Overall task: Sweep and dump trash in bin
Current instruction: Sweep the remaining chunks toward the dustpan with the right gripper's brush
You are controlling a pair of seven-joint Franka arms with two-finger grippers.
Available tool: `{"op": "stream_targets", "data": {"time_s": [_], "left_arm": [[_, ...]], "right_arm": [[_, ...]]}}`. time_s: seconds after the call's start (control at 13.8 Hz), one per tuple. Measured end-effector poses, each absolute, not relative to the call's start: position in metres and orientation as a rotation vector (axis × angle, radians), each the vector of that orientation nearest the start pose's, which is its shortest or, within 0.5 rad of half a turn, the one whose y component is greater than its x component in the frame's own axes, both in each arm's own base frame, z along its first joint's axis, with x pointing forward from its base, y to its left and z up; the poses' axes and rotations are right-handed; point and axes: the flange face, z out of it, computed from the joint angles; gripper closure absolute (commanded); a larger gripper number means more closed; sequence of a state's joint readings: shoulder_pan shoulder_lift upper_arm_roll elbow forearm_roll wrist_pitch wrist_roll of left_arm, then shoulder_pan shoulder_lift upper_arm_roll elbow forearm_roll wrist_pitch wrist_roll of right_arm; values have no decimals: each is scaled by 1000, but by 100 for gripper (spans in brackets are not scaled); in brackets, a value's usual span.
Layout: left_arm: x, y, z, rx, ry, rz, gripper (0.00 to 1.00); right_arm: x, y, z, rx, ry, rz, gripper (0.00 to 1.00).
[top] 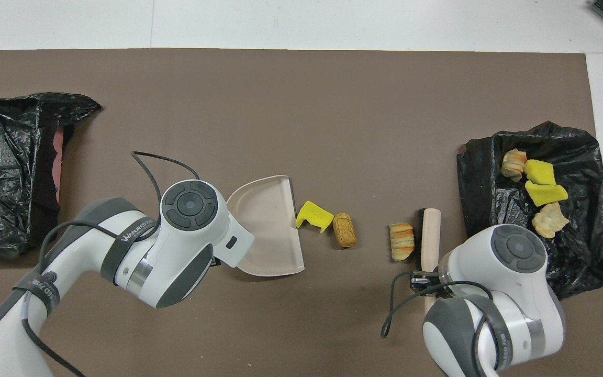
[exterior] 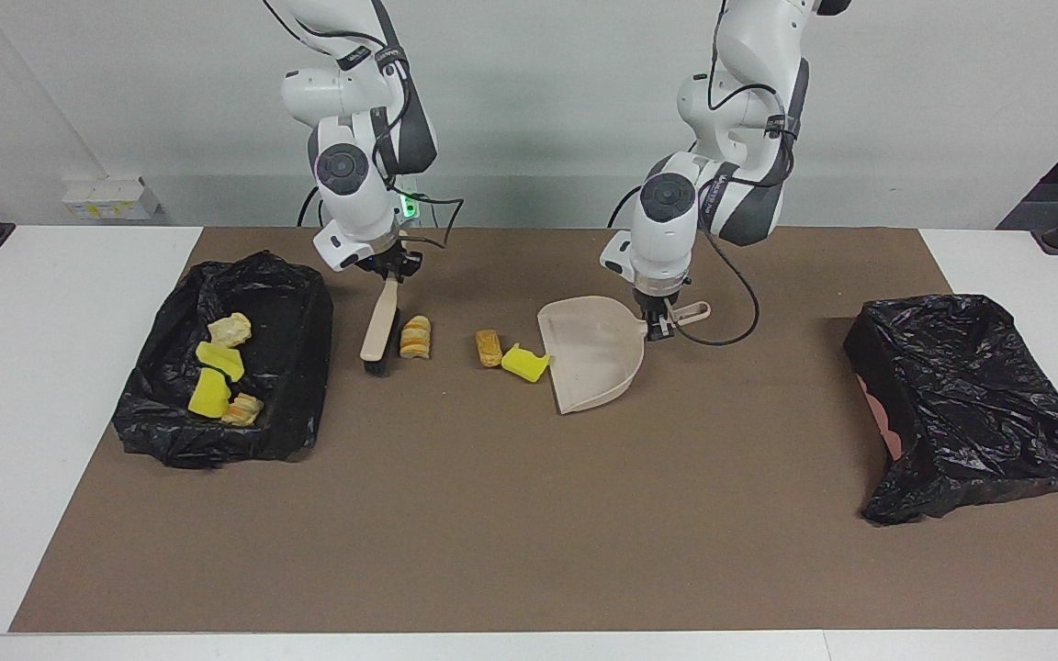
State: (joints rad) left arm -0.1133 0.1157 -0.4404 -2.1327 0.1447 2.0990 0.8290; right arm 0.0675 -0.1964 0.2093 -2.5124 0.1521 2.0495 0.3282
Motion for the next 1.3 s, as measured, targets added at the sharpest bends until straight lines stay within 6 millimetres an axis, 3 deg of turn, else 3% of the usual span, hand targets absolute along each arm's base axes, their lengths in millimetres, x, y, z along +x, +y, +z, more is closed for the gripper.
{"op": "stream_targets", "data": {"time_s": [0.29,0.65,0.94,1.08,1.3], "left_arm": [[463,-276,348,-2285,2065,217,100],[463,-276,348,-2284,2066,216,100],[463,-276,348,-2279,2072,216,100],[463,-275,348,-2277,2074,216,100],[463,-275,348,-2276,2076,216,100]], "right_arm": [[398,169,327,-3042,180,380,100],[403,269,329,-2938,51,413,100],[387,344,337,-2843,-43,418,100],[382,362,347,-2819,-77,406,100],[383,356,350,-2826,-80,460,100]]}}
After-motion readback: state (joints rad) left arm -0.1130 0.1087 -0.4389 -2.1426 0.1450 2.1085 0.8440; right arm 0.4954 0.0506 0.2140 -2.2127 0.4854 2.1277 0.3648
